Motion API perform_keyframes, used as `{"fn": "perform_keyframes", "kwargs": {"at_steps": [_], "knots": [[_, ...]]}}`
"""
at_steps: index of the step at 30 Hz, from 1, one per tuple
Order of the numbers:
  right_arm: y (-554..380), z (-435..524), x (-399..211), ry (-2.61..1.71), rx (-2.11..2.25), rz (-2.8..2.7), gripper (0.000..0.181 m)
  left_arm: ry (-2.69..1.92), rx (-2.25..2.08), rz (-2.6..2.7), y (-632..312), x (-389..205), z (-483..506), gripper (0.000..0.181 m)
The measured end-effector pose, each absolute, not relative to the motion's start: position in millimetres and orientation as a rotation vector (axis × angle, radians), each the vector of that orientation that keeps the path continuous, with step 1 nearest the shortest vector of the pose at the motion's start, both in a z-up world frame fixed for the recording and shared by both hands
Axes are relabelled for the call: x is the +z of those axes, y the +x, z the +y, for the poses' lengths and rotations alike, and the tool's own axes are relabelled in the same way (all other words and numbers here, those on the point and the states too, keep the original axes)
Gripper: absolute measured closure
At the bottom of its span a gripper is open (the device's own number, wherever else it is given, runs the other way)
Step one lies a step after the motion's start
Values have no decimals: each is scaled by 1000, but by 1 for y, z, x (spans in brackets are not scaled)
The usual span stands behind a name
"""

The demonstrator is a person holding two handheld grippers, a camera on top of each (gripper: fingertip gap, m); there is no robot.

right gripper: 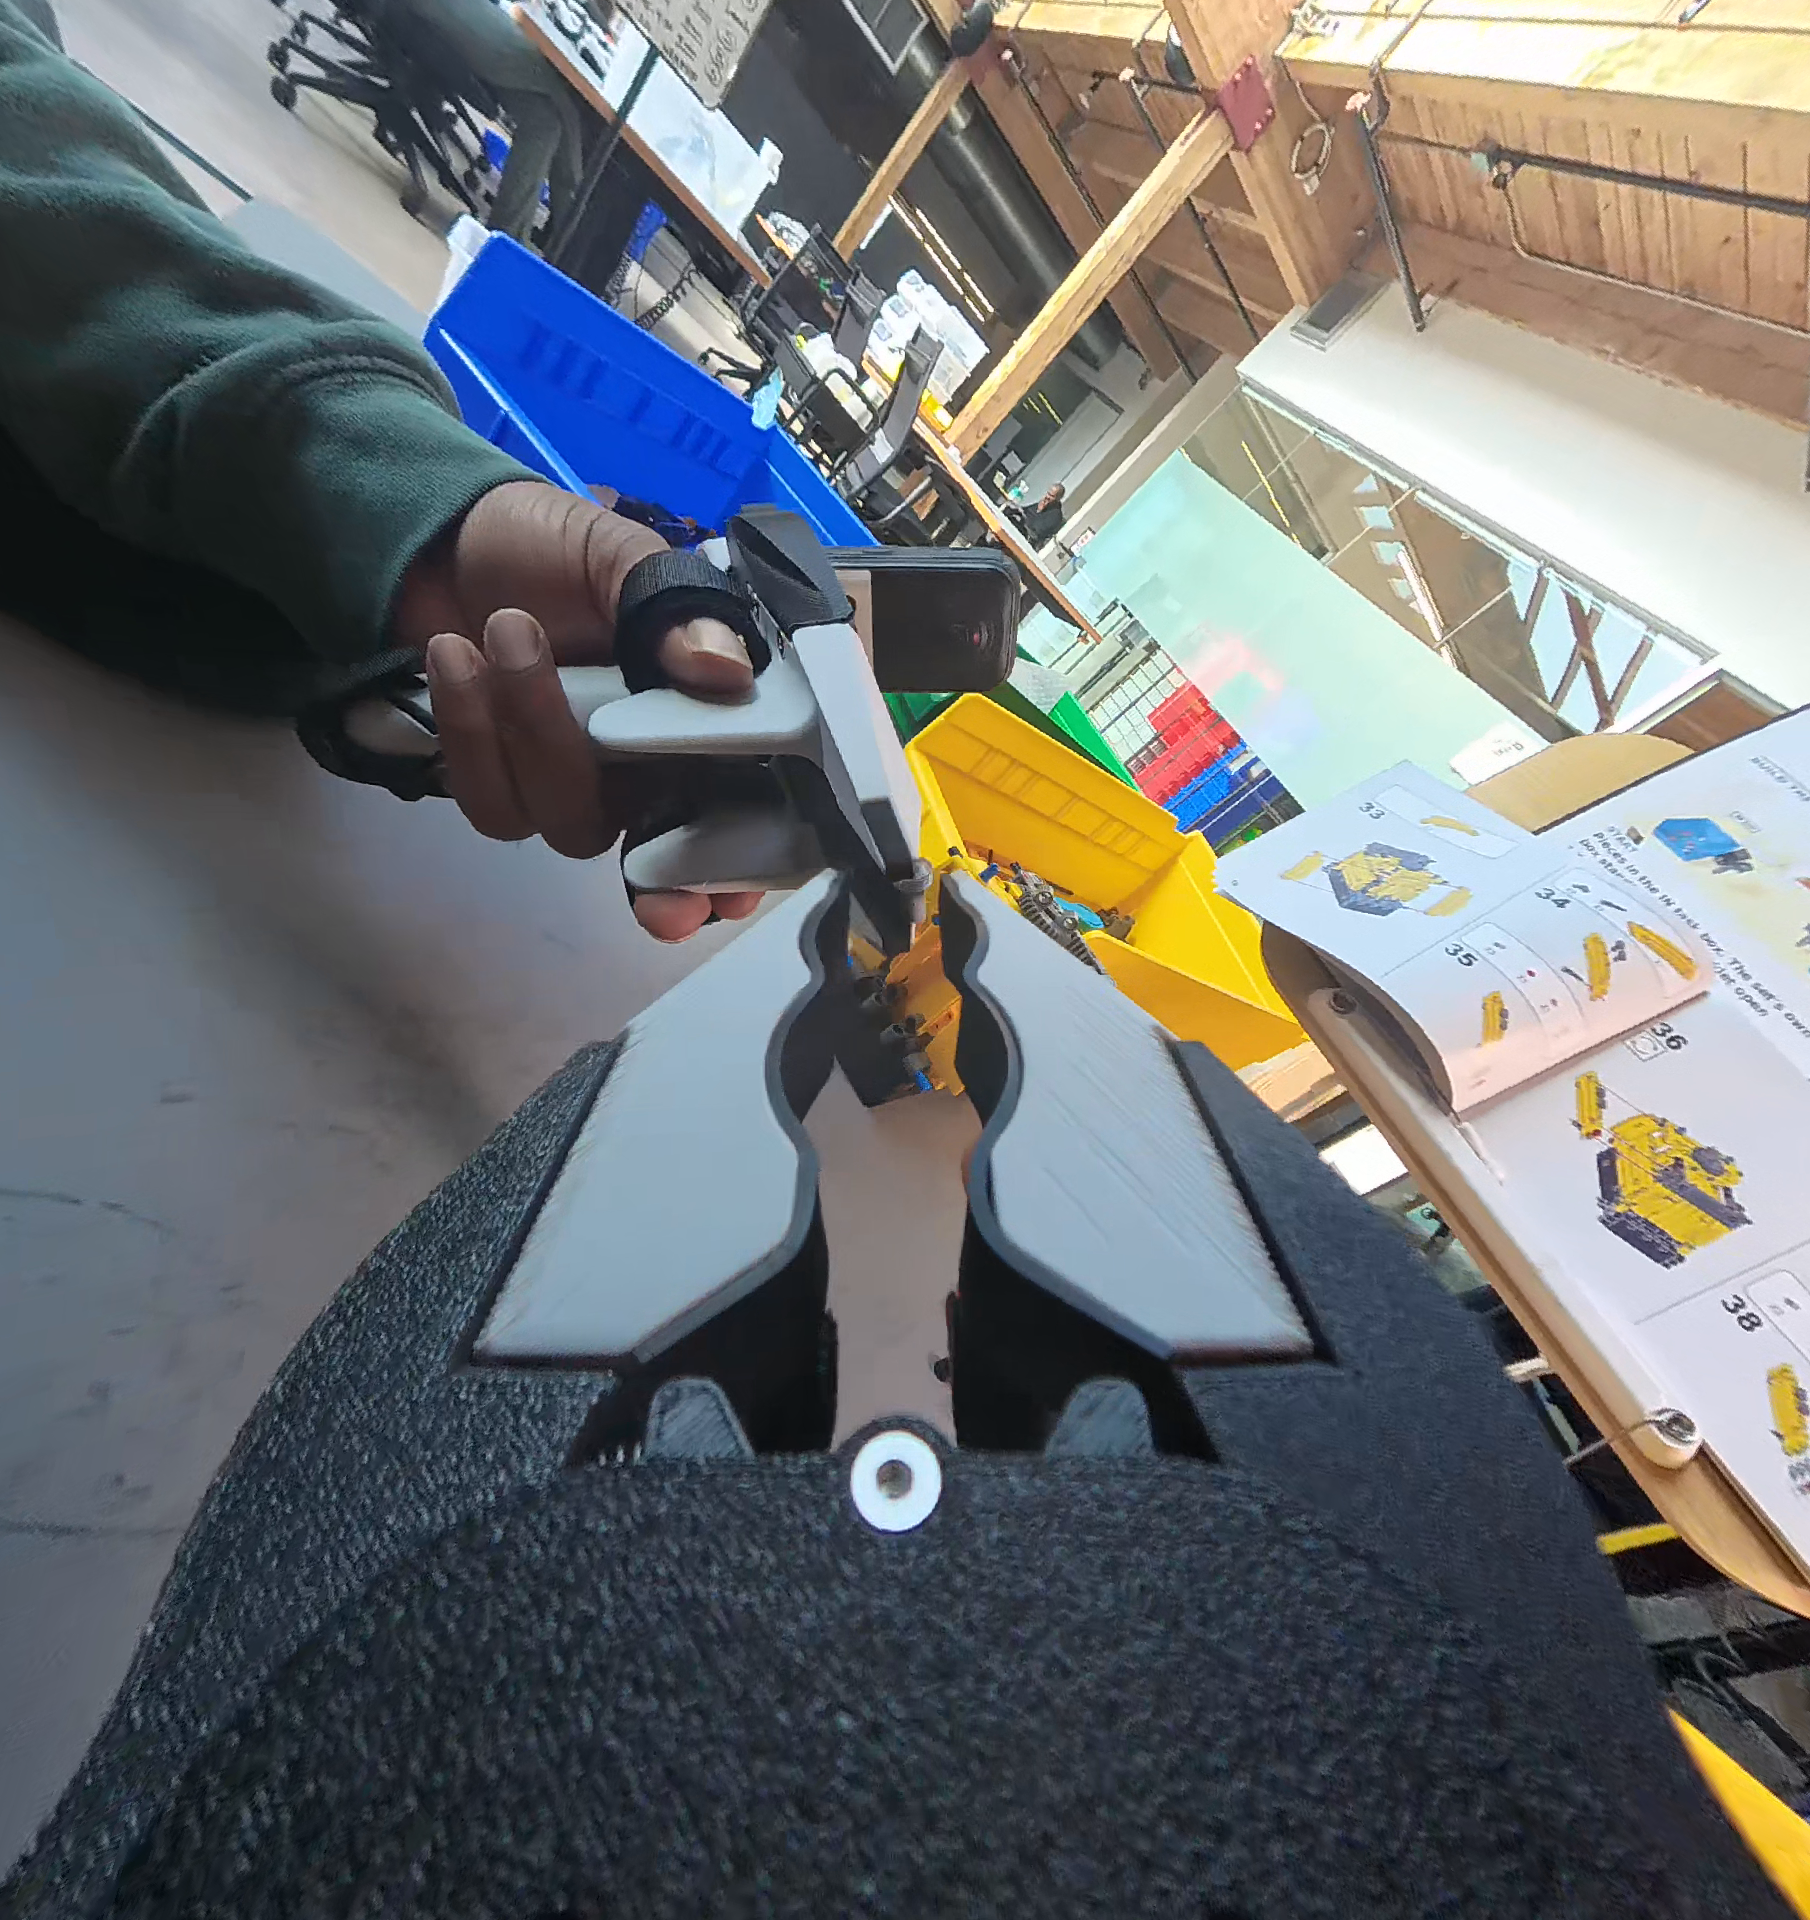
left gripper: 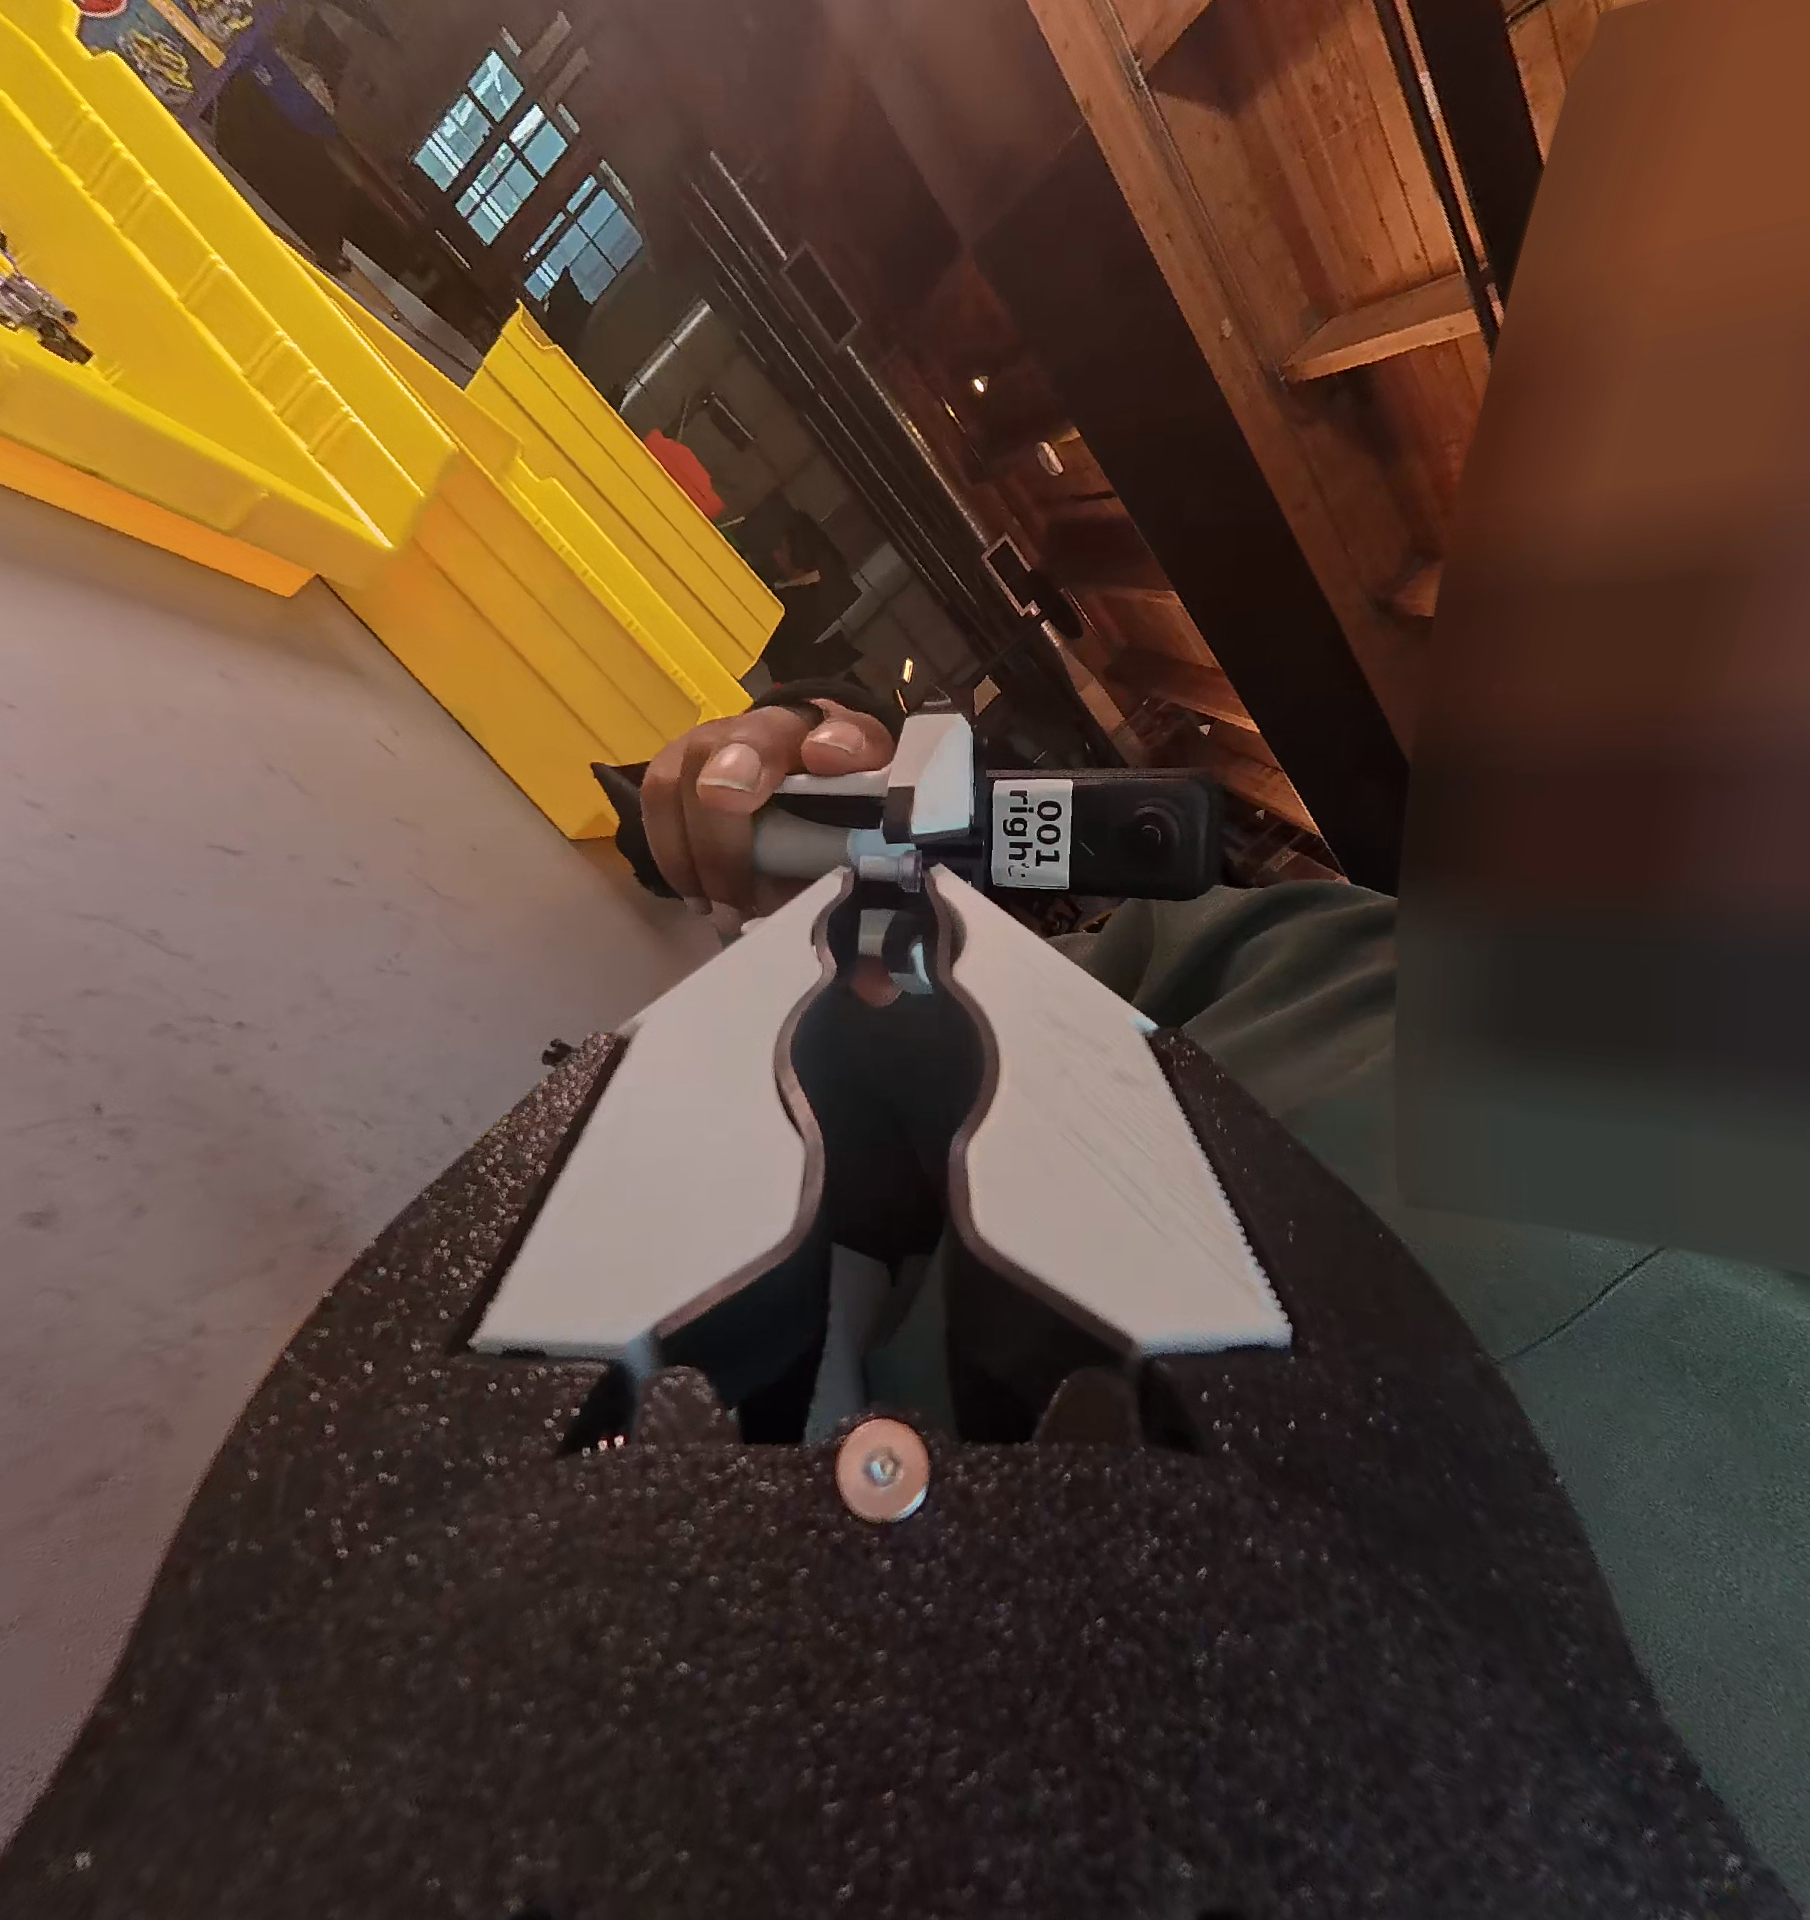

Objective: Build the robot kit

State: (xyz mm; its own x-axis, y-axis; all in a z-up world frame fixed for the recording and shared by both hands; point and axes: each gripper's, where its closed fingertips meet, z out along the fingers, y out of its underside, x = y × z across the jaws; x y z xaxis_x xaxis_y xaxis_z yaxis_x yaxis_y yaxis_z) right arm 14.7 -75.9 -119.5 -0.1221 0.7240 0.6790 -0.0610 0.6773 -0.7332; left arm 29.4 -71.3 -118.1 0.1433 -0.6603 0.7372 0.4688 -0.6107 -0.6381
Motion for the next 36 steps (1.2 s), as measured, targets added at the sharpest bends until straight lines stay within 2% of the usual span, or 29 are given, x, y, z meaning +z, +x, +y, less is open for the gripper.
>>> {"fn": "perform_keyframes", "kwargs": {"at_steps": [13, 36], "knots": [[16, -79, -135, -543, 665, -1674, 170, -1709, -1471, 251, 33, -140, -70, 171], [21, -82, -129, -598, 860, -1666, 174, -1614, -1732, 186, 34, -129, -79, 168]]}}
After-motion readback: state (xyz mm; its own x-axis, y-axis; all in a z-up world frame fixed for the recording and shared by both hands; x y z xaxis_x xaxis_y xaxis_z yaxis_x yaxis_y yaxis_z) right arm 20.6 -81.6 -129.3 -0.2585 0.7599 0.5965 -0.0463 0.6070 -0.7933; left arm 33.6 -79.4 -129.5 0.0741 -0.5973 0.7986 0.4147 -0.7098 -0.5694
